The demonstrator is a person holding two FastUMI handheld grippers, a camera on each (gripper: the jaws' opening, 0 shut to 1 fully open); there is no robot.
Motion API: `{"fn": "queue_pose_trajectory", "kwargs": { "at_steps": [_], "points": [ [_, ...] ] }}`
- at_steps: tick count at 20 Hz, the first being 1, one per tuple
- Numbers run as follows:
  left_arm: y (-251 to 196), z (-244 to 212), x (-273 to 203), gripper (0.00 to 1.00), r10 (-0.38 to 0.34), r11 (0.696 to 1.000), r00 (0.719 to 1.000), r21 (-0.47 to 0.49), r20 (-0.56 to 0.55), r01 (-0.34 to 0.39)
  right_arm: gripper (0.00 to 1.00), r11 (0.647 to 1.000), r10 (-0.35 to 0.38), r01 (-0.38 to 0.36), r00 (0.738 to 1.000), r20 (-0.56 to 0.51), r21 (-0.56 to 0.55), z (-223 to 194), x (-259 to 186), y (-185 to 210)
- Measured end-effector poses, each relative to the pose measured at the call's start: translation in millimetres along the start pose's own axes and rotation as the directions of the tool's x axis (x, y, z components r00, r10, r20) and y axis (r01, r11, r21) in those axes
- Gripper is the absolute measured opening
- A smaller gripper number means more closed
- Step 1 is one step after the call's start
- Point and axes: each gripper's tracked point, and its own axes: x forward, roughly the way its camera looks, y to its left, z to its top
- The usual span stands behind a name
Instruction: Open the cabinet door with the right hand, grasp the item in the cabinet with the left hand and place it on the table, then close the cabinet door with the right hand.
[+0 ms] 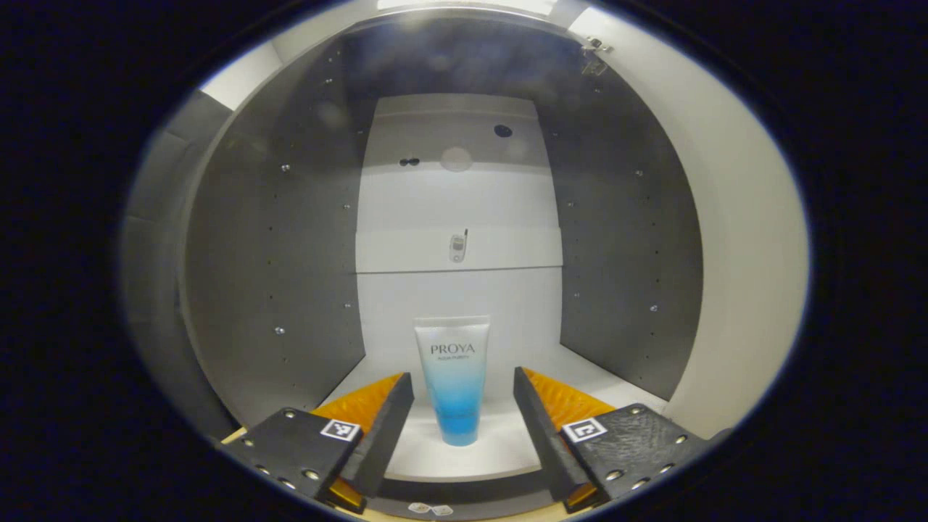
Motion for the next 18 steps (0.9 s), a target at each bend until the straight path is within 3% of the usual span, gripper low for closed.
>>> {"fn": "queue_pose_trajectory", "kwargs": {
  "at_steps": [2,4,5,6,7,8,9,11,15,18],
  "points": [
    [2.7,-7.2,9.6,0.75,0.001,1.000,1.000,-0.026,-0.019,-0.002,0.98,1.000,0.000,0.000,1.000,-0.002,0.001,0.3,1.9,3.2],
    [9.2,-9.8,14.3,0.76,0.026,0.999,1.000,-0.043,-0.017,-0.026,0.98,1.000,0.004,-0.004,1.000,-0.007,0.001,-0.6,2.7,3.2],
    [12.7,-7.6,11.6,0.71,0.043,0.997,0.999,-0.057,-0.007,-0.044,0.98,1.000,0.004,-0.004,1.000,-0.009,-0.002,-0.5,2.2,1.7],
    [11.2,-6.9,10.6,0.52,0.041,0.997,0.999,-0.063,-0.010,-0.041,0.98,1.000,0.009,-0.009,1.000,-0.011,-0.005,-1.7,2.4,1.5],
    [12.1,-7.8,8.9,0.54,0.041,0.997,0.999,-0.068,-0.013,-0.042,0.93,1.000,0.015,-0.015,1.000,-0.012,-0.007,-1.8,1.2,1.7],
    [14.9,-8.5,6.6,0.47,0.040,0.996,0.999,-0.076,-0.015,-0.041,0.93,1.000,0.024,-0.024,1.000,-0.014,-0.010,-2.7,1.4,2.0],
    [15.8,-6.0,2.2,0.50,0.040,0.996,0.999,-0.083,-0.013,-0.041,0.98,0.999,0.032,-0.032,0.999,-0.014,-0.014,-1.5,1.5,2.5],
    [20.7,2.5,-13.7,0.46,0.049,0.995,0.999,-0.089,0.011,-0.047,0.98,0.998,0.052,-0.052,0.999,-0.009,-0.021,0.2,0.9,2.4],
    [42.3,11.7,-61.7,0.53,0.090,0.993,0.995,-0.078,0.050,-0.086,0.98,0.993,0.118,-0.118,0.993,-0.010,-0.019,1.8,0.1,6.0],
    [61.9,8.9,-100.6,0.48,0.141,0.989,0.988,-0.053,0.058,-0.138,0.98,0.985,0.167,-0.168,0.986,-0.020,-0.029,-0.8,4.1,10.9]
  ]
}}
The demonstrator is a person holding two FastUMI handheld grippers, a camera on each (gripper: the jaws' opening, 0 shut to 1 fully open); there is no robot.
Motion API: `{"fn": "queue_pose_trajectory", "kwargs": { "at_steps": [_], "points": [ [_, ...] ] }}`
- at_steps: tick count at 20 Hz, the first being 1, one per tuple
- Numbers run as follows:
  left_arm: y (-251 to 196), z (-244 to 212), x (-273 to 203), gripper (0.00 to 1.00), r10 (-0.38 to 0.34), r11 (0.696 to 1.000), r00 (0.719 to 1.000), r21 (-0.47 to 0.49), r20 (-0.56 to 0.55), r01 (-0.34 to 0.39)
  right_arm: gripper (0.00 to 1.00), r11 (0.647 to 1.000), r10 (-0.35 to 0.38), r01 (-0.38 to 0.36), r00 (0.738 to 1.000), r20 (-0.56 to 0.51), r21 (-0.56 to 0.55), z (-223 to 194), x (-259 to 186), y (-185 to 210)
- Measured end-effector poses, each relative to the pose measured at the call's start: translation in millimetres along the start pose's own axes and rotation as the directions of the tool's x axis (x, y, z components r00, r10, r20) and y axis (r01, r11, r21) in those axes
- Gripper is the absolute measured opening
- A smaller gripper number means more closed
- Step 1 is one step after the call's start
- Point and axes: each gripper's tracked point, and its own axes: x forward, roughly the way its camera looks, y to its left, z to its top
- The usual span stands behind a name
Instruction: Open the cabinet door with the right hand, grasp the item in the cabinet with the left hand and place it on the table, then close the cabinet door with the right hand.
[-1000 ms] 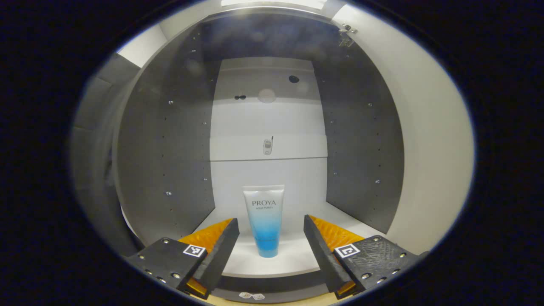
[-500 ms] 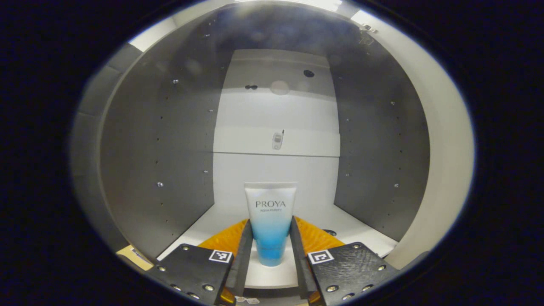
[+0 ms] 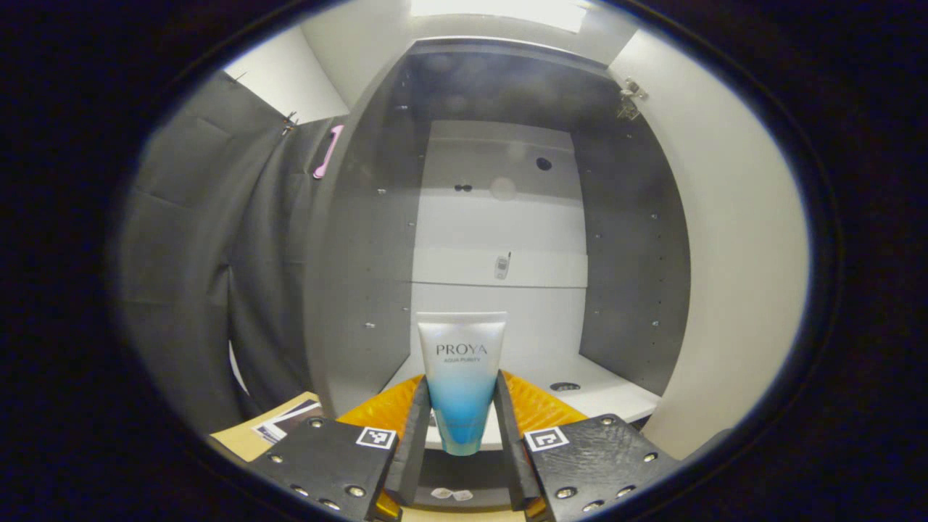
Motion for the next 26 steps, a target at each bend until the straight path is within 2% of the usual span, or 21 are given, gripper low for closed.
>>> {"fn": "queue_pose_trajectory", "kwargs": {
  "at_steps": [1,2,3,4,6,7,8,9,10,12,15,17,18,19,20,21,22,23,24,25,26],
  "points": [
    [10.1,-2.0,-12.3,0.46,0.017,1.000,1.000,0.008,0.000,-0.017,0.98,1.000,0.016,-0.016,1.000,-0.004,-0.002,-1.1,0.6,1.1],
    [19.6,-6.3,-24.6,0.50,0.034,0.999,0.999,0.017,-0.002,-0.034,0.93,0.999,0.034,-0.034,0.999,-0.009,-0.002,-2.9,0.4,2.7],
    [29.3,-10.8,-35.7,0.53,0.054,0.998,0.999,0.029,-0.006,-0.054,0.98,0.999,0.053,-0.053,0.999,-0.012,-0.001,-4.2,0.2,3.9],
    [40.1,-16.5,-46.9,0.46,0.080,0.996,0.997,0.041,-0.011,-0.080,0.98,0.998,0.068,-0.068,0.998,-0.014,-0.002,-5.4,0.4,5.2],
    [58.8,-31.2,-69.6,0.49,0.127,0.991,0.992,0.048,-0.025,-0.126,0.98,0.996,0.088,-0.088,0.996,-0.019,-0.007,-8.5,2.4,4.5],
    [68.0,-37.4,-80.2,0.48,0.144,0.989,0.989,0.042,-0.031,-0.143,0.98,0.995,0.094,-0.094,0.995,-0.025,-0.016,-11.0,4.5,4.0],
    [78.3,-44.7,-91.2,0.46,0.161,0.987,0.986,0.037,-0.037,-0.159,0.93,0.995,0.097,-0.098,0.995,-0.031,-0.027,-14.6,5.6,3.3],
    [86.8,-49.1,-102.3,0.49,0.173,0.984,0.984,0.035,-0.035,-0.172,0.93,0.994,0.102,-0.104,0.994,-0.035,-0.031,-16.4,7.1,2.7],
    [95.1,-54.1,-113.1,0.53,0.189,0.981,0.981,0.042,-0.039,-0.187,0.98,0.993,0.111,-0.112,0.993,-0.037,-0.030,-16.9,8.2,5.2],
    [113.9,-67.6,-133.1,0.53,0.215,0.975,0.976,0.060,-0.040,-0.212,0.98,0.992,0.124,-0.124,0.992,-0.031,-0.028,-16.1,9.6,7.5],
    [132.6,-89.6,-156.9,0.53,0.235,0.971,0.970,0.064,-0.054,-0.231,0.98,0.991,0.127,-0.128,0.992,-0.025,-0.034,-16.2,11.5,6.8],
    [140.9,-104.3,-170.1,0.47,0.231,0.972,0.971,0.052,-0.057,-0.228,0.98,0.991,0.126,-0.127,0.992,-0.021,-0.036,-16.4,12.6,8.3],
    [145.9,-115.0,-176.4,0.47,0.229,0.973,0.972,0.052,-0.055,-0.226,0.93,0.992,0.121,-0.121,0.992,-0.020,-0.040,-17.5,12.4,8.4],
    [150.1,-123.6,-182.4,0.50,0.233,0.972,0.970,0.058,-0.063,-0.230,0.98,0.992,0.118,-0.118,0.993,-0.022,-0.045,-18.7,13.3,8.3],
    [155.1,-137.8,-188.4,0.53,0.243,0.969,0.967,0.062,-0.078,-0.238,0.93,0.992,0.116,-0.117,0.993,-0.025,-0.050,-20.1,15.1,11.2],
    [156.4,-149.7,-193.0,0.50,0.244,0.969,0.965,0.059,-0.090,-0.240,0.98,0.992,0.116,-0.117,0.993,-0.027,-0.053,-20.6,15.0,12.8],
    [158.4,-163.7,-198.9,0.47,0.250,0.968,0.962,0.053,-0.107,-0.246,0.98,0.992,0.116,-0.117,0.993,-0.031,-0.056,-21.8,14.3,14.0],
    [159.9,-176.9,-203.5,0.47,0.252,0.968,0.960,0.042,-0.121,-0.248,0.93,0.992,0.112,-0.114,0.993,-0.032,-0.056,-24.0,14.6,14.4],
    [160.6,-189.5,-206.7,0.53,0.250,0.968,0.959,0.034,-0.133,-0.248,0.98,0.992,0.107,-0.109,0.994,-0.034,-0.058,-25.8,15.3,14.4],
    [160.8,-202.0,-208.2,0.53,0.248,0.969,0.958,0.031,-0.142,-0.246,0.93,0.993,0.102,-0.104,0.994,-0.038,-0.060,-28.0,15.5,14.5],
    [162.4,-216.0,-211.5,0.47,0.250,0.968,0.956,0.031,-0.154,-0.248,0.98,0.993,0.097,-0.099,0.994,-0.041,-0.063,-30.5,16.4,15.3]
  ]
}}
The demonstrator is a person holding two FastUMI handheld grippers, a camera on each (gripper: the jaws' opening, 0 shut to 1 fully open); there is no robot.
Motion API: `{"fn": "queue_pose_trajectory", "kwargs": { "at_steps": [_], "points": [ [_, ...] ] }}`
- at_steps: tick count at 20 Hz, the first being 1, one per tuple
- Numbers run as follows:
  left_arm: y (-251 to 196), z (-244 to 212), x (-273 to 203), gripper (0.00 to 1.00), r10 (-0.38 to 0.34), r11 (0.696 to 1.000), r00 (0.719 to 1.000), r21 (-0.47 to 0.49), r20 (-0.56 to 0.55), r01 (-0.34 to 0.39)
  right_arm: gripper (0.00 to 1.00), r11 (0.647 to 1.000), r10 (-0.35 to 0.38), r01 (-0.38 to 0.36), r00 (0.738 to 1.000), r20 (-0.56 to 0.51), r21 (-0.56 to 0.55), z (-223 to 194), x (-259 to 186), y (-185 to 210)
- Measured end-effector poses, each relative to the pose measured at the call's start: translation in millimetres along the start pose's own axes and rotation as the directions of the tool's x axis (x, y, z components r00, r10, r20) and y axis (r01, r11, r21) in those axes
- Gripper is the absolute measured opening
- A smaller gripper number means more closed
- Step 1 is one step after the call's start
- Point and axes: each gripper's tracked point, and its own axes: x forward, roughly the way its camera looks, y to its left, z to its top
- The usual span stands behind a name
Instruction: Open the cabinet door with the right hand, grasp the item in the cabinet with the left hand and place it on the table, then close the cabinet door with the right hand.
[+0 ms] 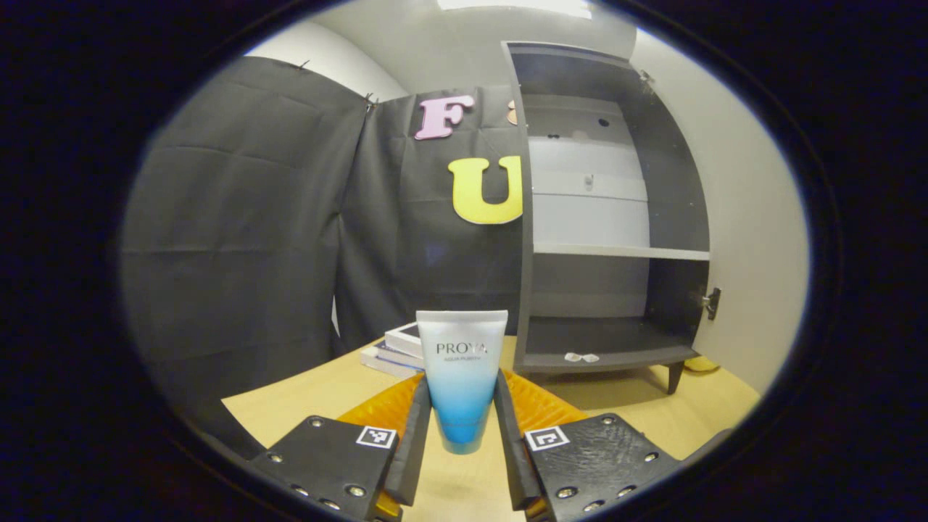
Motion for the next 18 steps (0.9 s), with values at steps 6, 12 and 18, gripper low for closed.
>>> {"fn": "queue_pose_trajectory", "kwargs": {
  "at_steps": [6,12,18],
  "points": [
    [-1.4,-64.8,-2.6,0.47,-0.007,1.000,0.998,-0.010,-0.060,0.006,0.98,1.000,-0.026,0.026,1.000,-0.007,-0.010,-7.8,1.9,4.0],
    [-3.8,-110.8,-9.6,0.47,-0.003,1.000,0.996,-0.014,-0.093,0.002,0.93,0.999,-0.035,0.034,0.999,-0.027,-0.036,-10.2,5.6,10.0],
    [-7.6,-137.0,-26.0,0.47,0.010,1.000,0.993,0.001,-0.118,-0.010,0.93,0.995,-0.058,0.058,0.998,0.004,-0.083,-0.4,5.5,12.1]
  ]
}}
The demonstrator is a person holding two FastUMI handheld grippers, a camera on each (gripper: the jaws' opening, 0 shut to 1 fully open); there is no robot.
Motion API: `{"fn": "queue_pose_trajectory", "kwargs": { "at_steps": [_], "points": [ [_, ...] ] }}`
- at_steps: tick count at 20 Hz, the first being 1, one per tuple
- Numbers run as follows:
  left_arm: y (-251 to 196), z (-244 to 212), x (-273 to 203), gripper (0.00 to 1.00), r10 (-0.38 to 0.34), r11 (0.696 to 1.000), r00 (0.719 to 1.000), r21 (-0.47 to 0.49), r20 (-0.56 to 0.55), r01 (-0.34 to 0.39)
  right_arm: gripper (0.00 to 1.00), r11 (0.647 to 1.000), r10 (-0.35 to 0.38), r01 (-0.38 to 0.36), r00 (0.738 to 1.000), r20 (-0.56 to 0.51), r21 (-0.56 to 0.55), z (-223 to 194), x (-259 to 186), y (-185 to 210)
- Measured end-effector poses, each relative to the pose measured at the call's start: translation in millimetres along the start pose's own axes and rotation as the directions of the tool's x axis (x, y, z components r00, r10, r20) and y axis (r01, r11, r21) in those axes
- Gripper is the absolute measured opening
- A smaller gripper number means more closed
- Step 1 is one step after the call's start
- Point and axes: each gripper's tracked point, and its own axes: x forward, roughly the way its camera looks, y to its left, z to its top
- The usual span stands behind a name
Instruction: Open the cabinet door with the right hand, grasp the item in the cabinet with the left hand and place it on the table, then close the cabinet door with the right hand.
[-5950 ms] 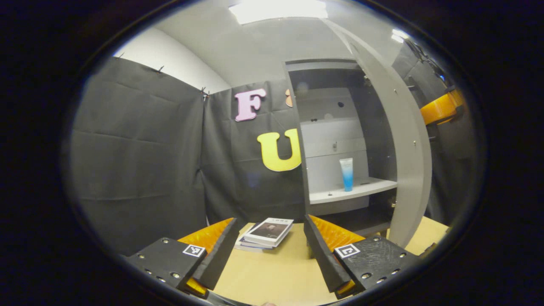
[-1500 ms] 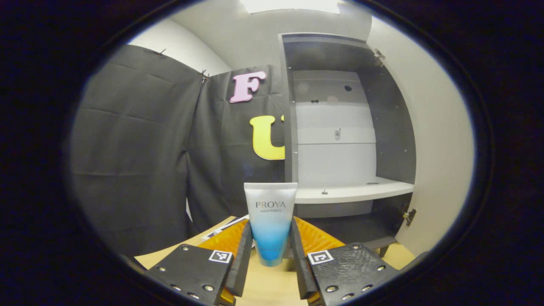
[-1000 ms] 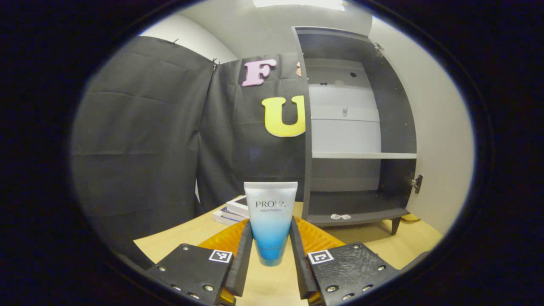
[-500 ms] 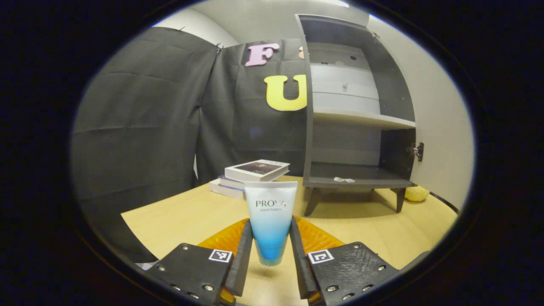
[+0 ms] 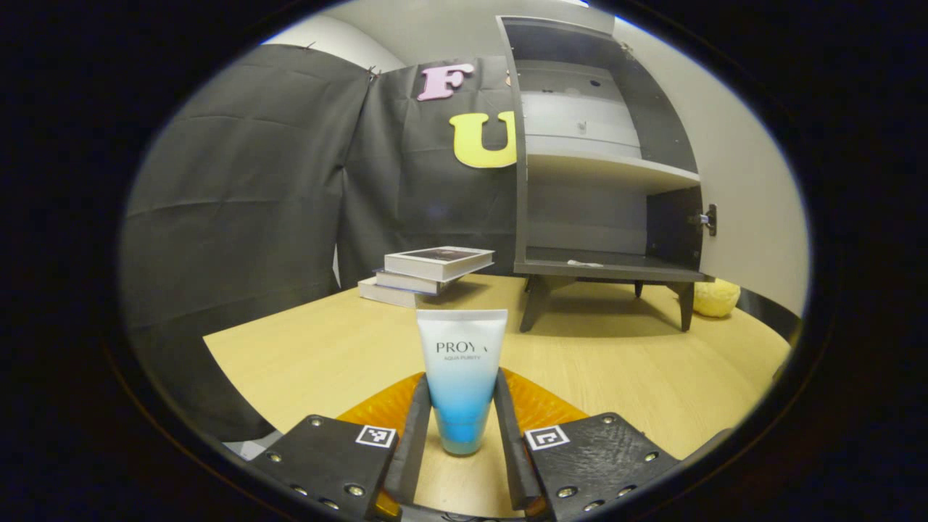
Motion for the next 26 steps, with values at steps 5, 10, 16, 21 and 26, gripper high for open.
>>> {"fn": "queue_pose_trajectory", "kwargs": {
  "at_steps": [5,10,16,21,26],
  "points": [
    [2.7,-3.9,-8.7,0.48,0.020,1.000,1.000,0.001,-0.001,-0.020,0.98,1.000,0.008,-0.008,1.000,-0.012,0.009,-2.6,2.1,1.3],
    [-0.9,3.7,-17.3,0.70,0.032,0.999,0.999,0.022,-0.007,-0.032,0.93,1.000,0.014,-0.013,1.000,-0.016,0.025,-4.1,4.4,-1.7],
    [-13.3,78.6,-60.6,0.86,0.038,0.998,0.999,0.058,0.015,-0.039,0.93,0.995,0.068,-0.067,0.998,-0.017,0.077,11.0,2.9,3.4],
    [-11.5,197.3,-109.9,0.86,0.076,0.992,0.991,0.092,0.110,-0.086,0.93,0.990,0.118,-0.120,0.993,0.021,0.080,44.7,-3.7,10.9],
    [3.6,271.2,-118.1,0.86,0.094,0.994,0.984,0.047,0.151,-0.102,0.98,0.991,0.127,-0.128,0.992,0.026,0.047,60.5,-15.1,22.0]
  ]
}}
